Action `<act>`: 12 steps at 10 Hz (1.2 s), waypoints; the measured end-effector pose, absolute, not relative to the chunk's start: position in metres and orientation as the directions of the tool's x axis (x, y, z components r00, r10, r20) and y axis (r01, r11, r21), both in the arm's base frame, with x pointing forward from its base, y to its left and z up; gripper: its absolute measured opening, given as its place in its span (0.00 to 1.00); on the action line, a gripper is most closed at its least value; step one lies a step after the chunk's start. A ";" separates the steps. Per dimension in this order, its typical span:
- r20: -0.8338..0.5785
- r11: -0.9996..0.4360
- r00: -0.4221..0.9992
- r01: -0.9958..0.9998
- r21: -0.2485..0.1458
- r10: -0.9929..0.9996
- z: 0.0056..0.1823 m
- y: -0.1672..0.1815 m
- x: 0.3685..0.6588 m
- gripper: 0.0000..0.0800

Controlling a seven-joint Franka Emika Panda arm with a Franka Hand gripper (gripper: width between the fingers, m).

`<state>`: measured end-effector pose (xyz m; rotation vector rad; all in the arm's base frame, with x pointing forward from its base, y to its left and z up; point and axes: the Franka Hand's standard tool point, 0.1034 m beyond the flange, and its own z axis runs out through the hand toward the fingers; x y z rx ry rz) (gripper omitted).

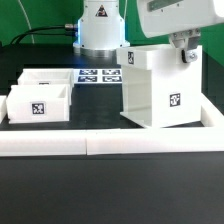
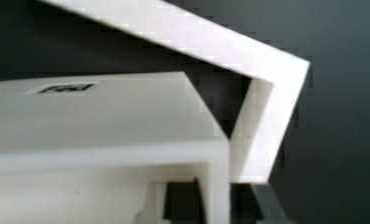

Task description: Assemble drawer

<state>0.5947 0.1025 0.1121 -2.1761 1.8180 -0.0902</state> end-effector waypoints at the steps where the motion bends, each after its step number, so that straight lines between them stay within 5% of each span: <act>1: -0.177 -0.067 0.115 -0.965 -0.254 -0.977 0.111 0.105 0.597 0.05; 7: -0.194 -0.043 0.092 -0.968 -0.246 -0.977 0.111 0.109 0.601 0.05; 12: -0.212 -0.051 0.109 -0.964 -0.260 -0.971 0.111 0.118 0.634 0.05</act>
Offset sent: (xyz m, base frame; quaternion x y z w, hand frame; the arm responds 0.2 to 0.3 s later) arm 0.0000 0.0000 0.0000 0.0000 0.0000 0.0000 1.0000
